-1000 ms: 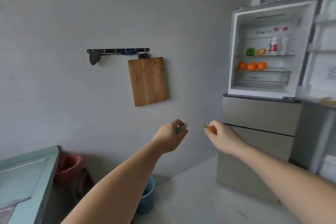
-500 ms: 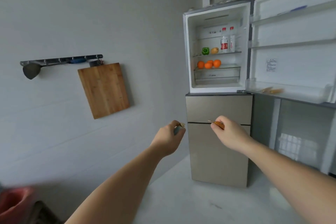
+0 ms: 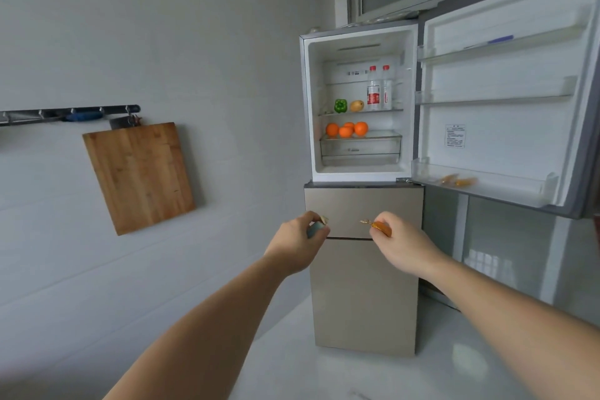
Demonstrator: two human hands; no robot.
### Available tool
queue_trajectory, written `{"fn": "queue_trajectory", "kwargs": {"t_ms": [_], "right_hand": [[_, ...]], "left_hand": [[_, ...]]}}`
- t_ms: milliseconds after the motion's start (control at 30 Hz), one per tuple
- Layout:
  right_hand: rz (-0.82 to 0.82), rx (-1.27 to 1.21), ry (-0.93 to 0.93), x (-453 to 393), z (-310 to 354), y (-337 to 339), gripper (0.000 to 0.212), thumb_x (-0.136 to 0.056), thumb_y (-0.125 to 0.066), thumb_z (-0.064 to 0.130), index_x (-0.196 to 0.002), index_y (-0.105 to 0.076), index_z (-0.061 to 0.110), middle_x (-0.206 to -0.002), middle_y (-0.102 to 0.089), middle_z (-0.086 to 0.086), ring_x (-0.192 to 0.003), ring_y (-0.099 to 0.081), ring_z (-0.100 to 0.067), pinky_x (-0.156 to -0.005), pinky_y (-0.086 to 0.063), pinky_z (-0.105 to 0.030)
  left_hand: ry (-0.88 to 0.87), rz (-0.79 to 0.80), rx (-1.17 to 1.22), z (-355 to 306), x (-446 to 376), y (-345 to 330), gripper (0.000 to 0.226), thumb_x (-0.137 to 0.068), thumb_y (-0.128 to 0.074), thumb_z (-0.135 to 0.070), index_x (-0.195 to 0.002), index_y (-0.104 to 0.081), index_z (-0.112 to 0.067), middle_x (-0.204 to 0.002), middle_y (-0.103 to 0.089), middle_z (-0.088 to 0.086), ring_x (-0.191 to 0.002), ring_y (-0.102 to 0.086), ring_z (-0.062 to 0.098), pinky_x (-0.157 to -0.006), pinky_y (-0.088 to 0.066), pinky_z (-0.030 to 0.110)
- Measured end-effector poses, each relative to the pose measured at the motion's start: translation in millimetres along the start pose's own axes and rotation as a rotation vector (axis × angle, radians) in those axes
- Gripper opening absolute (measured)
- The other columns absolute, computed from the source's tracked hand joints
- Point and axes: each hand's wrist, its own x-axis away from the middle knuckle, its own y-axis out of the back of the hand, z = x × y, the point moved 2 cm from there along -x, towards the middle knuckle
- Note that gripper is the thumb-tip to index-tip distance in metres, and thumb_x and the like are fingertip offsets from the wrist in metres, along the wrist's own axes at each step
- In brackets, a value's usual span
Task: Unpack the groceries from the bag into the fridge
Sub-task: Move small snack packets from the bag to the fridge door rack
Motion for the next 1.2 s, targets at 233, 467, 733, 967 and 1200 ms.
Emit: {"fn": "queue_trajectory", "kwargs": {"t_ms": [233, 467, 733, 967, 1200], "right_hand": [[0.018, 0.024, -0.005, -75.5, -4.0, -31.8, 0.018, -0.098, -0.044, 0.032, -0.09, -0.052, 0.017, -0.068, -0.051, 0.001, -0.058, -0.046, -0.015, -0.055, -0.037, -0.03], [-0.009, 0.052, -0.057, -173.0, -13.5, -65.1, 0.022, -0.101, -0.043, 0.026, -0.098, -0.053, 0.007, -0.071, -0.048, -0.002, -0.057, -0.04, -0.013, -0.046, -0.03, -0.016], [-0.075, 0.059, -0.177, -242.3, -74.2, -67.1, 0.018, -0.098, -0.044, 0.036, -0.092, -0.054, 0.021, -0.069, -0.055, -0.001, -0.06, -0.048, -0.016, -0.06, -0.041, -0.033], [-0.14, 0.0, -0.218, -318.8, -141.0, -54.5, 0.019, -0.099, -0.045, 0.032, -0.095, -0.056, 0.017, -0.074, -0.055, -0.002, -0.063, -0.049, -0.016, -0.06, -0.04, -0.029], [-0.159, -0.102, -0.2, -405.3, -202.8, -46.3, 0.018, -0.098, -0.044, 0.026, -0.093, -0.058, 0.017, -0.076, -0.061, -0.004, -0.066, -0.055, -0.018, -0.06, -0.04, -0.03]], "left_hand": [[-0.007, 0.007, 0.043, 47.5, -82.8, -10.4, 0.025, -0.095, -0.05, -0.043, -0.108, -0.058, -0.024, -0.086, -0.064, 0.002, -0.064, -0.054, 0.015, -0.057, -0.045, 0.025], [-0.013, 0.071, 0.165, 102.6, -201.1, -25.7, 0.018, -0.096, -0.045, -0.035, -0.103, -0.059, -0.025, -0.071, -0.058, -0.002, -0.062, -0.051, 0.015, -0.06, -0.044, 0.027], [-0.086, 0.159, 0.209, 102.3, -303.1, -91.7, 0.019, -0.097, -0.044, -0.035, -0.106, -0.058, -0.026, -0.066, -0.053, -0.005, -0.056, -0.049, 0.016, -0.053, -0.041, 0.023], [-0.185, 0.224, 0.072, 90.5, -380.3, -150.3, 0.024, -0.1, -0.043, -0.036, -0.118, -0.053, -0.023, -0.078, -0.053, -0.013, -0.062, -0.051, 0.008, -0.054, -0.038, 0.021], [-0.211, 0.23, 0.049, 72.9, -467.6, -213.1, 0.03, -0.102, -0.043, -0.029, -0.13, -0.05, -0.022, -0.113, -0.06, 0.004, -0.098, -0.057, 0.022, -0.076, -0.039, 0.025]]}}
